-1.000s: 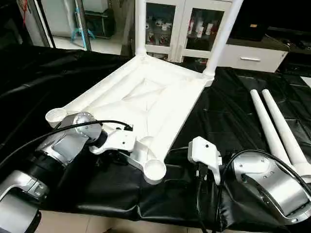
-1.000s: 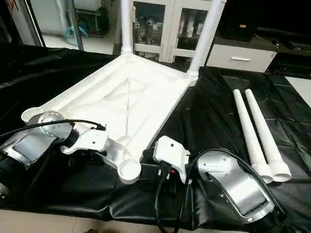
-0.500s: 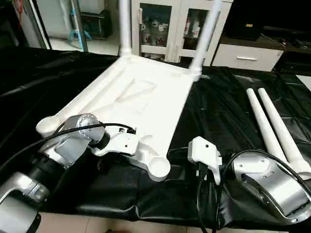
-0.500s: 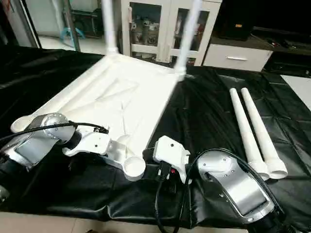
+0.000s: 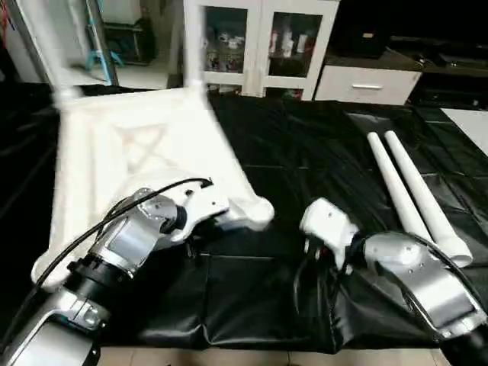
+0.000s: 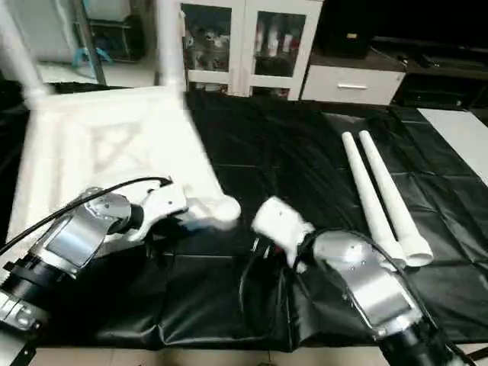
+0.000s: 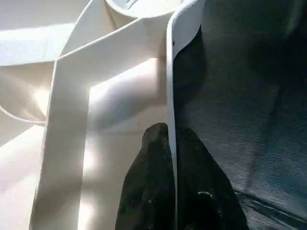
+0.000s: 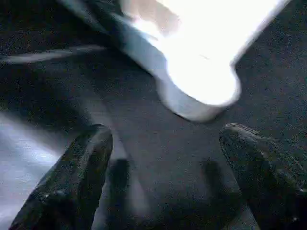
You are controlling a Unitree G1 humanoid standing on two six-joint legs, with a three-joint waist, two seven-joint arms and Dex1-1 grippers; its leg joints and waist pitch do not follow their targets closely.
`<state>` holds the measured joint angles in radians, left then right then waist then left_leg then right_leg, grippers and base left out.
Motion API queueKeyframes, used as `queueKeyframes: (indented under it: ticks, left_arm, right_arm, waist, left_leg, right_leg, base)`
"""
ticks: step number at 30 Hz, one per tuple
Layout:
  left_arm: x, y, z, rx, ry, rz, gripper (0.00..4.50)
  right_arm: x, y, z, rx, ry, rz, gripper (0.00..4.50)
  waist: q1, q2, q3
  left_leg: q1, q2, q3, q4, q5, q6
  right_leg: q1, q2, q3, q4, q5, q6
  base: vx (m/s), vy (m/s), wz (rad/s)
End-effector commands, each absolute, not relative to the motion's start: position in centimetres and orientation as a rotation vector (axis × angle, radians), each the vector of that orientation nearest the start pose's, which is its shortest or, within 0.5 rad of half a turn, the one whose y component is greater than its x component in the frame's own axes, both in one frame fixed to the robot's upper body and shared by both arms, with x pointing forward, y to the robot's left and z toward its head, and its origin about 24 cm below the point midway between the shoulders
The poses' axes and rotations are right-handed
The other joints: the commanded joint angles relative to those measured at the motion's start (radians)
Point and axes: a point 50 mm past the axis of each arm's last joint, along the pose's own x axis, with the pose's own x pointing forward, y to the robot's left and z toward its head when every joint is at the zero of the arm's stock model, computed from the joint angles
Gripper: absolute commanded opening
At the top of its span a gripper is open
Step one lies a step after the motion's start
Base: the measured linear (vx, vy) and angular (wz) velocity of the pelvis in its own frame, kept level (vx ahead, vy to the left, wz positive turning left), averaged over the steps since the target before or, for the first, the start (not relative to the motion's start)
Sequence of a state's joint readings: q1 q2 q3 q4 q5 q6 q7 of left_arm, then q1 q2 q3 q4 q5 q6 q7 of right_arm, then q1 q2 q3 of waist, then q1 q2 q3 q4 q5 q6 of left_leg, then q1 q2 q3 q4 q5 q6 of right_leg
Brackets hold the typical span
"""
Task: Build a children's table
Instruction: Rotate table base
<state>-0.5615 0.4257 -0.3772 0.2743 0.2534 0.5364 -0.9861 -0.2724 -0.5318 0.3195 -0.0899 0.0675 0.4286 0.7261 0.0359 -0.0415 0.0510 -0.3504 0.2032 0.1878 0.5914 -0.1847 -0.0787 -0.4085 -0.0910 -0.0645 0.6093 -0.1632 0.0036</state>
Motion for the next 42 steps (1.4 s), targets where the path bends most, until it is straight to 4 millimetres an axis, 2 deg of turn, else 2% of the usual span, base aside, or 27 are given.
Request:
queueKeyframes:
  ticks: [1,4,7,8,10,11,12,13,15,16,19,20,21,23,25,27,28,29,31,32,33,35,37,38,39,41,42]
  left_arm:
    - [31.2,14.6,4.8,0.705,0.716,-0.908,0.01]
    - [31.0,14.1,4.7,0.695,0.706,-0.902,0.01]
    - [30.8,13.6,4.6,0.694,0.689,-0.913,0.01]
    - [30.6,13.4,4.4,0.690,0.700,-0.911,0.01]
    - [30.6,13.4,4.4,0.690,0.700,-0.911,0.01]
    - [30.4,13.3,4.2,0.703,0.701,-0.907,0.01]
    - [30.3,13.3,4.2,0.708,0.697,-0.904,0.01]
    - [30.3,13.3,4.2,0.697,0.691,-0.903,0.30]
    - [30.3,13.4,4.4,0.677,0.683,-0.908,0.47]
    - [30.3,13.5,4.9,0.649,0.670,-0.909,0.64]
    - [30.5,13.6,5.5,0.633,0.652,-0.901,0.80]
    - [30.7,13.7,6.8,0.598,0.614,-0.895,0.85]
    - [30.7,13.7,6.8,0.598,0.614,-0.895,0.90]
    - [31.0,14.0,8.6,0.582,0.558,-0.896,1.23]
    - [31.4,14.5,10.1,0.588,0.497,-0.877,1.23]
    - [31.8,15.0,11.2,0.581,0.442,-0.851,1.59]
    - [32.0,15.1,11.7,0.567,0.413,-0.841,1.71]
    - [32.3,15.3,12.5,0.507,0.371,-0.810,1.71]
    - [33.6,15.7,13.9,0.292,0.250,-0.666,1.71]
    - [33.9,15.9,14.0,0.233,0.232,-0.605,1.71]
    - [34.3,15.9,14.0,0.192,0.184,-0.515,1.71]
    - [34.6,15.9,13.6,0.105,0.142,-0.381,1.71]
    - [34.0,15.2,12.7,0.048,0.119,-0.318,1.71]
    - [33.5,15.0,12.1,0.064,0.102,-0.275,1.71]
    - [33.1,14.8,11.7,0.082,0.085,-0.248,1.71]
    - [32.6,14.7,11.0,0.088,0.076,-0.210,1.71]
    - [32.2,14.5,10.4,0.105,0.069,-0.192,1.71]
  right_arm:
    - [28.1,-15.3,7.4,-0.496,0.347,0.837,3.92]
    - [28.6,-15.7,7.3,-0.486,0.357,0.773,3.92]
    - [29.2,-16.0,7.3,-0.449,0.357,0.690,3.92]
    - [29.5,-16.1,7.5,-0.415,0.354,0.649,3.92]
    - [29.5,-16.1,7.5,-0.415,0.354,0.649,3.92]
    - [29.8,-16.1,7.6,-0.359,0.347,0.610,3.92]
    - [29.8,-16.1,7.6,-0.337,0.346,0.599,3.92]
    - [29.8,-16.1,7.8,-0.320,0.340,0.596,3.92]
    - [29.8,-16.1,7.9,-0.293,0.333,0.594,3.92]
    - [29.8,-16.1,8.1,-0.275,0.325,0.590,3.92]
    - [29.9,-16.2,8.2,-0.269,0.321,0.581,3.92]
    - [30.0,-16.4,8.6,-0.249,0.310,0.568,3.92]
    - [30.0,-16.4,8.6,-0.249,0.310,0.568,3.92]
    - [30.3,-16.8,9.1,-0.227,0.302,0.544,3.92]
    - [30.6,-17.4,9.4,-0.219,0.303,0.502,3.92]
    - [30.9,-18.1,9.6,-0.209,0.306,0.454,3.92]
    - [31.0,-18.5,9.7,-0.199,0.308,0.428,4.17]
    - [31.3,-19.3,9.7,-0.190,0.309,0.371,4.17]
    - [31.7,-20.8,9.9,-0.172,0.314,0.258,4.17]
    - [31.8,-21.1,9.9,-0.169,0.314,0.239,4.37]
    - [31.8,-21.2,10.1,-0.173,0.304,0.218,4.37]
    - [31.8,-21.2,10.4,-0.184,0.275,0.187,4.37]
    - [31.7,-20.6,10.8,-0.203,0.240,0.156,4.37]
    - [31.6,-20.0,10.8,-0.222,0.222,0.146,4.37]
    - [31.5,-19.6,10.8,-0.234,0.211,0.141,4.37]
    - [31.3,-18.9,10.8,-0.223,0.172,0.138,4.37]
    - [31.0,-18.2,10.6,-0.189,0.147,0.148,4.37]
  waist:
    - [0.011,0.001,-0.057]
    - [0.015,0.004,-0.057]
    - [0.015,0.005,-0.057]
    - [0.017,0.010,-0.057]
    - [0.017,0.008,-0.058]
    - [0.017,0.012,-0.058]
    - [0.015,0.010,-0.058]
    - [0.016,0.010,-0.060]
    - [0.015,0.011,-0.060]
    - [0.016,0.017,-0.060]
    - [0.016,0.015,-0.059]
    - [0.014,0.017,-0.059]
    - [0.014,0.016,-0.061]
    - [0.015,0.013,-0.060]
    - [0.015,0.016,-0.060]
    - [0.017,0.016,-0.059]
    - [0.017,0.016,-0.060]
    - [0.018,0.015,-0.059]
    - [0.020,0.025,-0.063]
    - [0.023,0.022,-0.062]
    - [0.023,0.024,-0.063]
    - [0.024,0.017,-0.066]
    - [0.023,0.016,-0.067]
    - [0.023,0.007,-0.070]
    - [0.021,0.008,-0.071]
    - [0.019,0.013,-0.076]
    - [0.016,0.020,-0.072]
  left_leg:
    - [0.000,0.019,-0.018,-0.072,-0.308,-0.002]
    - [0.001,0.020,-0.018,-0.075,-0.310,0.002]
    - [0.001,0.018,-0.018,-0.075,-0.322,0.000]
    - [0.004,0.018,-0.018,-0.075,-0.328,-0.004]
    - [0.003,0.019,-0.019,-0.076,-0.328,-0.005]
    - [0.003,0.019,-0.019,-0.077,-0.328,-0.007]
    - [0.001,0.019,-0.019,-0.077,-0.323,-0.007]
    - [0.002,0.019,-0.019,-0.076,-0.319,-0.007]
    - [0.001,0.019,-0.018,-0.077,-0.315,-0.005]
    - [0.002,0.019,-0.019,-0.078,-0.313,-0.005]
    - [0.001,0.019,-0.017,-0.078,-0.313,-0.009]
    - [0.002,0.018,-0.017,-0.077,-0.316,-0.011]
    - [0.001,0.018,-0.017,-0.077,-0.312,-0.010]
    - [0.001,0.019,-0.016,-0.077,-0.301,-0.007]
    - [0.002,0.019,-0.016,-0.077,-0.290,-0.010]
    - [0.002,0.017,-0.014,-0.076,-0.285,-0.012]
    - [0.002,0.017,-0.014,-0.075,-0.280,-0.013]
    - [0.002,0.016,-0.013,-0.074,-0.274,-0.017]
    - [0.005,0.014,-0.011,-0.069,-0.264,-0.026]
    - [0.008,0.013,-0.008,-0.067,-0.266,-0.021]
    - [0.004,0.010,-0.008,-0.065,-0.263,-0.019]
    - [-0.006,0.010,-0.011,-0.064,-0.238,0.003]
    - [-0.009,0.011,-0.010,-0.063,-0.211,0.010]
    - [-0.013,0.012,-0.011,-0.063,-0.197,0.017]
    - [-0.021,0.014,-0.012,-0.063,-0.167,0.029]
    - [-0.014,0.014,-0.009,-0.059,-0.149,0.043]
    - [-0.013,0.023,-0.015,-0.065,-0.160,0.032]
  right_leg:
    - [0.036,-0.044,0.036,-0.094,-0.430,-0.139]
    - [0.038,-0.041,0.038,-0.089,-0.377,-0.154]
    - [0.037,-0.041,0.036,-0.091,-0.382,-0.156]
    - [0.036,-0.042,0.037,-0.091,-0.388,-0.152]
    - [0.038,-0.041,0.037,-0.090,-0.383,-0.149]
    - [0.037,-0.042,0.038,-0.090,-0.378,-0.150]
    - [0.039,-0.042,0.037,-0.090,-0.366,-0.152]
    - [0.039,-0.041,0.037,-0.089,-0.358,-0.154]
    - [0.041,-0.040,0.037,-0.087,-0.336,-0.160]
    - [0.040,-0.040,0.038,-0.086,-0.330,-0.163]
    - [0.041,-0.041,0.038,-0.086,-0.324,-0.168]
    - [0.040,-0.040,0.038,-0.086,-0.328,-0.167]
    - [0.041,-0.040,0.038,-0.085,-0.328,-0.168]
    - [0.041,-0.040,0.038,-0.085,-0.328,-0.169]
    - [0.039,-0.038,0.038,-0.082,-0.308,-0.178]
    - [0.038,-0.037,0.038,-0.081,-0.303,-0.177]
    - [0.038,-0.037,0.038,-0.081,-0.301,-0.174]
    - [0.039,-0.038,0.038,-0.079,-0.296,-0.176]
    - [0.039,-0.037,0.037,-0.077,-0.263,-0.197]
    - [0.037,-0.034,0.036,-0.081,-0.251,-0.200]
    - [0.040,-0.033,0.037,-0.077,-0.242,-0.199]
    - [0.050,-0.035,0.034,-0.080,-0.237,-0.183]
    - [0.050,-0.034,0.034,-0.079,-0.220,-0.181]
    - [0.053,-0.034,0.033,-0.078,-0.212,-0.177]
    - [0.054,-0.034,0.033,-0.077,-0.192,-0.170]
    - [0.048,-0.033,0.034,-0.076,-0.181,-0.168]
    - [0.041,-0.022,0.027,-0.079,-0.172,-0.164]
  base:
    - [0.000,0.000,0.00]
    - [0.000,0.000,0.00]
    - [0.000,0.000,0.00]
    - [0.000,0.000,0.00]
    - [0.000,0.000,0.00]
    - [0.000,0.000,0.00]
    - [0.000,0.000,0.00]
    - [0.000,0.000,0.00]
    - [0.000,0.000,0.00]
    - [0.000,0.000,0.00]
    - [0.000,0.000,0.00]
    - [0.000,0.000,0.00]
    - [0.000,0.000,0.00]
    - [0.000,0.000,0.00]
    - [0.000,0.000,0.00]
    - [0.000,0.000,0.00]
    - [0.000,0.000,0.00]
    - [0.000,0.000,0.00]
    - [0.000,0.000,0.00]
    - [0.000,0.000,0.00]
    - [0.000,0.000,0.00]
    - [0.000,0.000,0.00]
    - [0.000,0.000,0.00]
    - [0.000,0.000,0.00]
    - [0.000,0.000,0.00]
    - [0.000,0.000,0.00]
    - [0.000,0.000,0.00]
